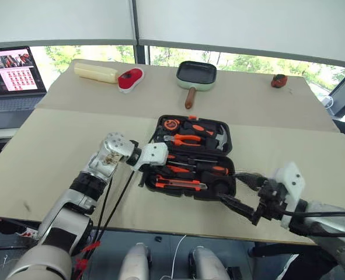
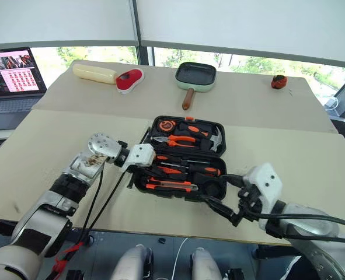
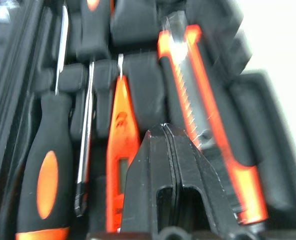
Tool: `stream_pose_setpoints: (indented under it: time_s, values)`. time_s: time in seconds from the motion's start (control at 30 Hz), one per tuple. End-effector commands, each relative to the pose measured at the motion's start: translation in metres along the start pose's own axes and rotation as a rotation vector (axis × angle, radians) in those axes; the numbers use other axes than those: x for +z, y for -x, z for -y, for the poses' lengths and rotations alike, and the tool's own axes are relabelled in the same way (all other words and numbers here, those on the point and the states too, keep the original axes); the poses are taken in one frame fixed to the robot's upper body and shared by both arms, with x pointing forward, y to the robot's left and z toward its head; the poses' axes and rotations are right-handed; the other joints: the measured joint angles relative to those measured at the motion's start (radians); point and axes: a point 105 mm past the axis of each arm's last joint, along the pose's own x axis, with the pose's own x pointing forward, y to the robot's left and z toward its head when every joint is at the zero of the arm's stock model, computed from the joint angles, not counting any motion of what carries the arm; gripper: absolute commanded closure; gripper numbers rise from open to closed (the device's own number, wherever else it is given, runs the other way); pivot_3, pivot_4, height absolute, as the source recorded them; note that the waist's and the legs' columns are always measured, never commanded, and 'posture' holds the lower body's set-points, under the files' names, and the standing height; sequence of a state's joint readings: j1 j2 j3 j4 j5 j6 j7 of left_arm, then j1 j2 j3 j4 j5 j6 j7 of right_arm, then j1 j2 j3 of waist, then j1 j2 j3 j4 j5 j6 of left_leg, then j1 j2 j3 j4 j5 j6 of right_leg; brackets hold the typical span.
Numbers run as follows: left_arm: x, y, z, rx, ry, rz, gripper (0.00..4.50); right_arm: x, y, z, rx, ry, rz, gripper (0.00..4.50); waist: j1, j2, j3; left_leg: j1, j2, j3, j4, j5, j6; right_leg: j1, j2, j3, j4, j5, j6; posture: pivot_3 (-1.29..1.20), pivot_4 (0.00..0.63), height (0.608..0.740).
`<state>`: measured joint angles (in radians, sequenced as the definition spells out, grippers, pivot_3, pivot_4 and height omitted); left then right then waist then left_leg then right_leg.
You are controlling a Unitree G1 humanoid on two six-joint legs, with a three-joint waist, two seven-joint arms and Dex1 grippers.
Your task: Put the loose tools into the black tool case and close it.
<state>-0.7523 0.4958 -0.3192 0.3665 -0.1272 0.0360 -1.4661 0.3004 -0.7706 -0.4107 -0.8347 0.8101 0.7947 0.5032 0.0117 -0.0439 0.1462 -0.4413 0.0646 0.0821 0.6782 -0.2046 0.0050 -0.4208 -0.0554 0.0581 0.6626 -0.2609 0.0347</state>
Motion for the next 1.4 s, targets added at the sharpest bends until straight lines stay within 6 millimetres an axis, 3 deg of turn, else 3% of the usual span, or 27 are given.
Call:
stream_pose_setpoints:
  time_s: [0.03, 0.23, 0.33, 0.4, 0.63, 0.73, 0.9, 1.0, 1.13, 1.37, 1.4]
  values:
    - [0.036, 0.030, 0.007, -0.017, 0.053, 0.147, 3.81, -0.004, 0.033, 0.020, -0.149, -0.016, -0.018, 0.00, 0.000, 0.000, 0.000, 0.000, 0.000, 0.000, 0.000, 0.000, 0.000, 0.000, 0.000, 0.000, 0.000, 0.000, 0.000, 0.00, 0.150, 0.740]
    - [0.054, 0.044, 0.026, -0.052, 0.116, 0.197, 1.82, -0.023, 0.079, 0.035, -0.263, -0.062, -0.117, 0.00, -0.004, 0.003, -0.001, 0.003, 0.000, 0.000, -0.001, 0.000, 0.000, 0.002, 0.000, 0.000, 0.000, 0.000, 0.000, 0.00, 0.150, 0.740]
    - [0.058, 0.045, 0.028, -0.047, 0.121, 0.208, 0.63, -0.026, 0.085, 0.036, -0.259, -0.051, -0.149, 0.00, -0.004, 0.003, -0.001, 0.004, 0.001, 0.000, 0.000, 0.000, 0.000, 0.003, 0.000, 0.000, 0.000, -0.001, 0.001, 0.00, 0.150, 0.740]
    - [0.062, 0.042, 0.029, -0.047, 0.102, 0.213, 0.02, -0.025, 0.077, 0.044, -0.251, -0.027, -0.153, 0.00, -0.006, 0.003, -0.001, 0.004, 0.001, 0.000, 0.000, 0.000, 0.000, 0.002, 0.000, 0.001, 0.000, -0.001, 0.001, 0.00, 0.150, 0.740]
    - [0.066, 0.035, 0.030, -0.045, 0.030, 0.202, 0.02, -0.024, 0.025, 0.061, -0.156, 0.102, -0.176, 0.00, -0.023, 0.004, 0.000, 0.004, 0.000, 0.001, -0.001, 0.000, 0.000, 0.002, 0.001, 0.002, -0.001, -0.001, 0.000, 0.00, 0.150, 0.740]
    - [0.066, 0.031, 0.027, -0.011, 0.007, 0.192, 0.02, -0.029, -0.009, 0.067, -0.139, 0.140, -0.204, 0.00, -0.023, 0.003, 0.000, 0.003, 0.000, 0.000, -0.002, 0.000, 0.000, 0.001, 0.002, 0.003, -0.001, -0.001, 0.000, 0.00, 0.150, 0.740]
    - [0.066, 0.032, 0.025, 0.015, 0.003, 0.186, 0.02, -0.041, -0.028, 0.074, -0.154, 0.138, -0.249, 0.00, -0.014, 0.004, 0.000, 0.002, -0.001, 0.001, -0.002, 0.000, 0.000, 0.000, 0.001, 0.003, -0.001, -0.001, 0.000, 0.00, 0.150, 0.740]
    - [0.065, 0.033, 0.024, 0.027, 0.001, 0.178, 0.00, -0.051, -0.034, 0.074, -0.158, 0.125, -0.281, 0.62, -0.011, 0.004, 0.000, 0.001, -0.001, 0.001, -0.002, 0.000, 0.000, 0.000, 0.001, 0.003, -0.001, -0.001, 0.000, 0.00, 0.150, 0.740]
    - [0.065, 0.035, 0.023, 0.039, 0.000, 0.171, 0.00, -0.056, -0.040, 0.070, -0.157, 0.109, -0.273, 1.94, -0.012, 0.004, 0.000, 0.002, -0.001, 0.002, -0.001, 0.000, 0.000, 0.000, 0.001, 0.003, -0.001, -0.001, 0.000, 0.00, 0.150, 0.740]
    - [0.062, 0.036, 0.023, 0.038, -0.001, 0.164, 0.00, -0.049, -0.035, 0.070, -0.157, 0.143, -0.258, 4.32, -0.013, 0.004, 0.000, 0.002, 0.000, 0.002, -0.001, 0.000, 0.000, 0.000, 0.001, 0.003, 0.000, -0.001, 0.000, 0.00, 0.150, 0.740]
    - [0.062, 0.035, 0.024, 0.036, -0.002, 0.163, 0.00, -0.042, -0.033, 0.070, -0.154, 0.155, -0.245, 4.46, -0.013, 0.004, 0.000, 0.002, 0.000, 0.002, -0.001, 0.000, 0.000, 0.000, 0.001, 0.003, -0.001, -0.001, 0.000, 0.00, 0.150, 0.740]
